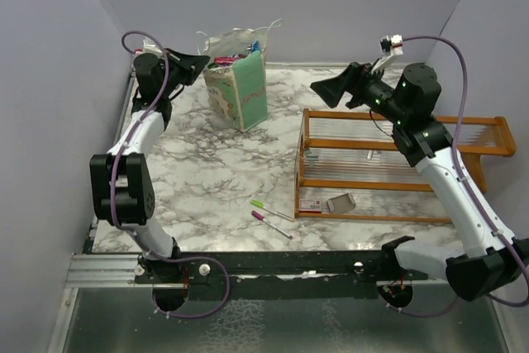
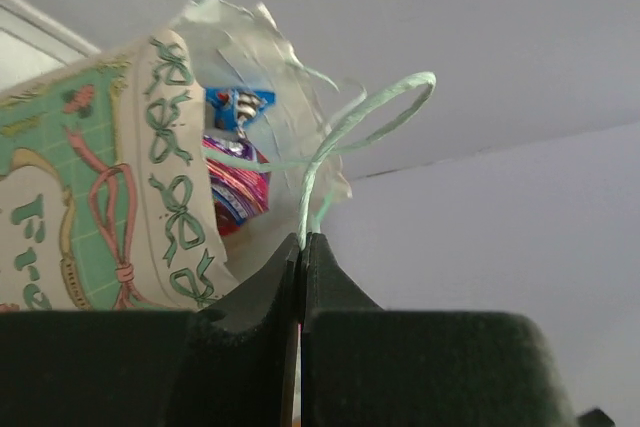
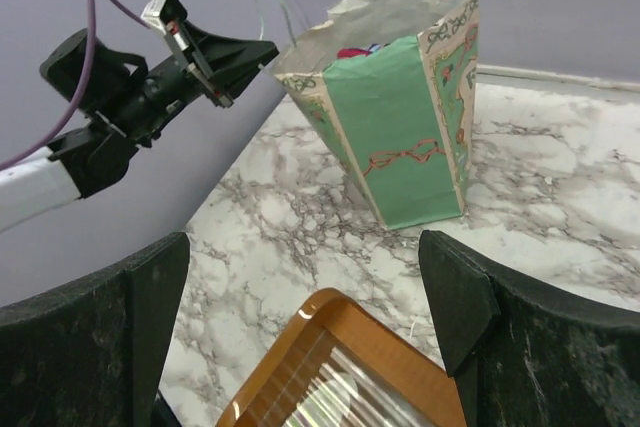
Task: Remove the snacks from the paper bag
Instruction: Move the paper bag to the center of the board.
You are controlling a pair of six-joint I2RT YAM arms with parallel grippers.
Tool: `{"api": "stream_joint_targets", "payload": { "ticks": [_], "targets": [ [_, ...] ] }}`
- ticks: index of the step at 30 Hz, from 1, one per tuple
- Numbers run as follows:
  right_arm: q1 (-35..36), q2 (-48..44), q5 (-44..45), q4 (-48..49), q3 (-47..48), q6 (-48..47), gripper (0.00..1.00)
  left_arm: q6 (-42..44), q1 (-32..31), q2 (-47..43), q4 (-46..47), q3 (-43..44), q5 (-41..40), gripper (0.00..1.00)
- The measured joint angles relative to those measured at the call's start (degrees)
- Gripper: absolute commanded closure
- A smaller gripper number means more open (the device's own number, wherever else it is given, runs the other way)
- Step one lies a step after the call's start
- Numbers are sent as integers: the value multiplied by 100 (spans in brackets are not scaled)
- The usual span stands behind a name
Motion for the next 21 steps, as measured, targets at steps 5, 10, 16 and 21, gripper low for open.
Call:
{"api": "stream_joint_targets", "payload": {
  "ticks": [5, 10, 16, 21],
  "targets": [
    [138, 713, -188, -39, 693, 50, 3, 365, 116, -1040, -83, -966, 352, 100],
    [505, 1423, -192, -59, 1213, 177, 6, 793, 122, -2262, -540, -1812, 535, 100],
    [1034, 2540, -160, -175, 2022, 330, 9, 1401, 122, -3543, -1681, -2433, 538, 100],
    [1449, 3807, -35, -330, 3469, 317, 9, 1989, 120, -4063, -2691, -2439, 461, 100]
  ]
}}
